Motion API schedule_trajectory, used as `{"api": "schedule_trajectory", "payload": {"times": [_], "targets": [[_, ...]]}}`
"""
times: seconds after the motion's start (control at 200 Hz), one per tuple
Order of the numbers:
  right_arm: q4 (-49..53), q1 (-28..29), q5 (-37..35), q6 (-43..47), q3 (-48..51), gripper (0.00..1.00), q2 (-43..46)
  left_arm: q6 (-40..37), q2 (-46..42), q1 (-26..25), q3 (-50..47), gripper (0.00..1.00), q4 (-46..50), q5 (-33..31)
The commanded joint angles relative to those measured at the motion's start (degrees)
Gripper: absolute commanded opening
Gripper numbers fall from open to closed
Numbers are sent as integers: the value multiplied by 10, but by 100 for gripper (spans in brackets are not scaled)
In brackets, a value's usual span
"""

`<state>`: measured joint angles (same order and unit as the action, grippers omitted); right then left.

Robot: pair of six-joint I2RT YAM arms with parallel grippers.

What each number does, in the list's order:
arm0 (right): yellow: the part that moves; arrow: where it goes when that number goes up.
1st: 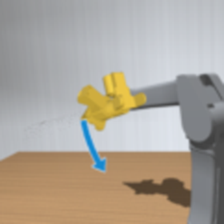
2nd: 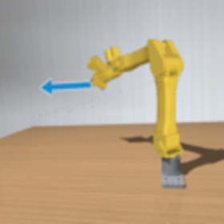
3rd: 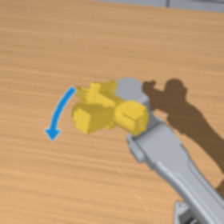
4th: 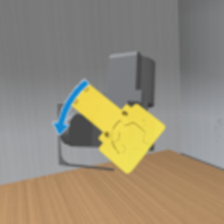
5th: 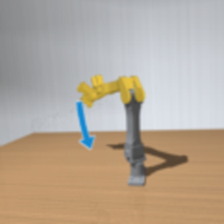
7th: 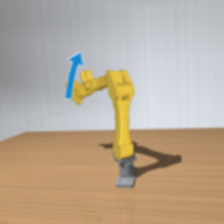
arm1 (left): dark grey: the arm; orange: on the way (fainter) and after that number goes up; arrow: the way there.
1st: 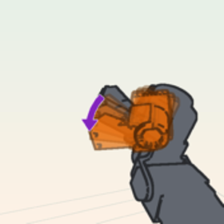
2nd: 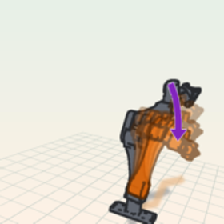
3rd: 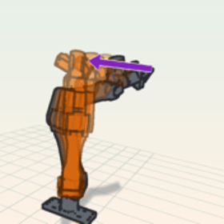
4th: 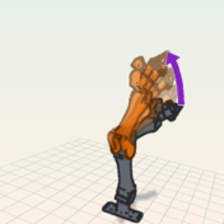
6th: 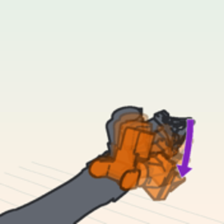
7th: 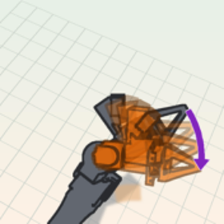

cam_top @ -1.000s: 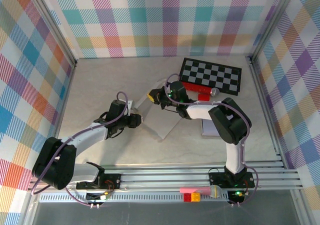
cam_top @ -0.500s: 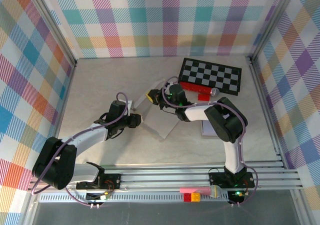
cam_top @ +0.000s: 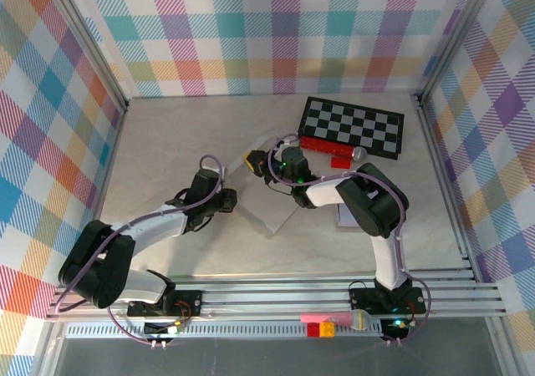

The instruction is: Fold the paper box

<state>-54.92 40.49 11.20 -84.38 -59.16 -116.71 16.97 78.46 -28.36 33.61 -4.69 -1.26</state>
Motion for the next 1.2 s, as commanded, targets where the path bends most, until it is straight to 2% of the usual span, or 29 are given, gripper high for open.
{"api": "schedule_trajectory", "payload": {"times": [0.0, 0.295, 0.41, 0.52, 0.635, 0.845, 1.01, 1.085, 1.195], "targets": [[6, 17, 4, 4, 17, 0, -4, 33, 22, -25, 18, 24, -11, -63], [23, 22, 8, -1, 18, 0, 6, 69, 60, -57, 57, 19, -4, -118], [25, 23, 6, -6, 19, 0, 11, 98, 80, -69, 79, 11, 20, -149], [27, 23, 4, -14, 17, 0, 14, 126, 96, -75, 88, 9, 21, -166], [39, 23, 5, -16, 14, 0, 18, 140, 112, -80, 106, 0, 38, -185], [49, 23, -2, -25, 18, 0, 26, 156, 127, -81, 133, 0, 71, -216], [57, 23, -3, -29, 16, 0, 26, 153, 134, -81, 137, 0, 65, -203], [59, 23, -3, -32, 17, 0, 25, 148, 140, -81, 138, 7, 53, -189], [60, 23, -5, -36, 18, 0, 25, 142, 152, -81, 146, 10, 52, -181]]}}
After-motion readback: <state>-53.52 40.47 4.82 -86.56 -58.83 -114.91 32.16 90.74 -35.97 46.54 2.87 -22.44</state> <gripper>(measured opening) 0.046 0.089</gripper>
